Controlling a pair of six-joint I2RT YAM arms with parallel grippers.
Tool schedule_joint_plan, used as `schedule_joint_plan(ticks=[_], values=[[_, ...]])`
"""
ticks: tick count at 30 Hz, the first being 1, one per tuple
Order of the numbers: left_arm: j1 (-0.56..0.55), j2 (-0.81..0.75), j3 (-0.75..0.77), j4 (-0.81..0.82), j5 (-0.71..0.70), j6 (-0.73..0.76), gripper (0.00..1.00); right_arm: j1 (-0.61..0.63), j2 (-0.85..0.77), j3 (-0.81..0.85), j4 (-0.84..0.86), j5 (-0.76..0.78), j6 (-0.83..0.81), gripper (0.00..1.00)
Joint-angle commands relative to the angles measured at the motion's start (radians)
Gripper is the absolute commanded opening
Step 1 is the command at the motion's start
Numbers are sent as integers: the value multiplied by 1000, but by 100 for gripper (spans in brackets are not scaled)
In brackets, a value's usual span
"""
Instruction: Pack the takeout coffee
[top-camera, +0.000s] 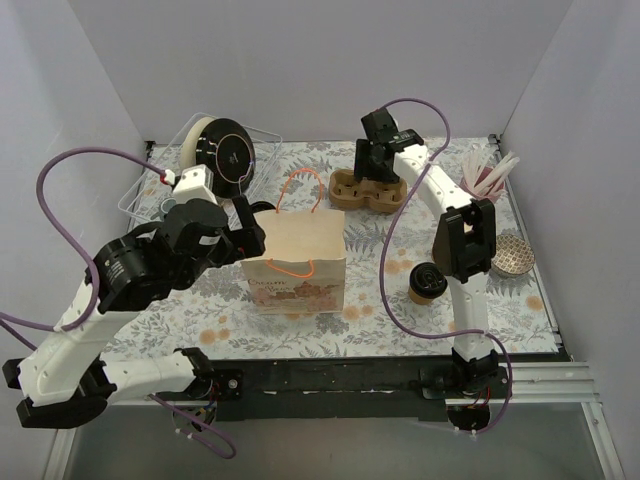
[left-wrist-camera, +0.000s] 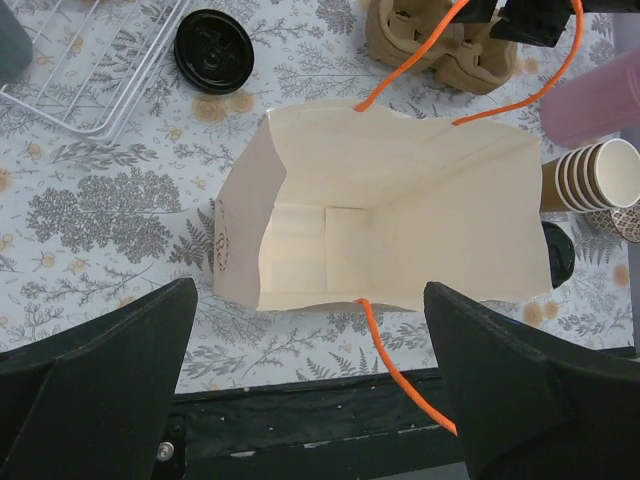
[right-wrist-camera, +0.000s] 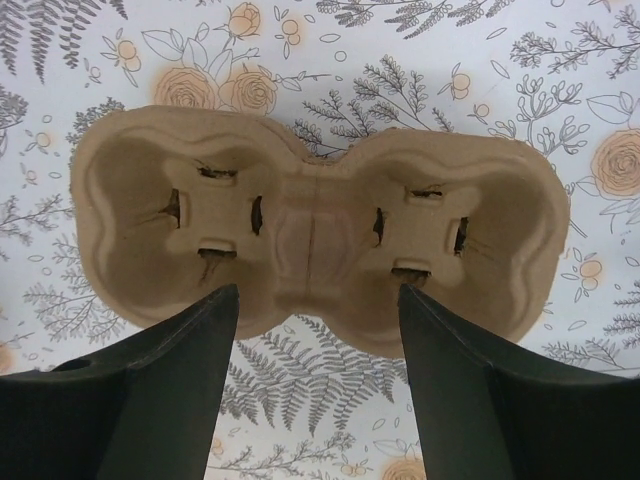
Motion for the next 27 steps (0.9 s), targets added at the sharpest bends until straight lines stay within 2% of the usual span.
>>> schedule_joint_plan(ticks=[1,5,14,21,27], values=[[3,-8,-22,-67,-22,-60,98,3,29,63,40,40,-39,72],[3,14,-10,-90,-15,-49,98,3,41,52,57,74,-47,72],[3,6,-4,-73,-12,-72,98,3,84,43,91,5,-21,70],[3,3,-7,-65,-5,-89,98,3,107,55,88,20,-11,69],[3,12,-4,-90,12,-97,98,2,122,67,98,29,-21,63]])
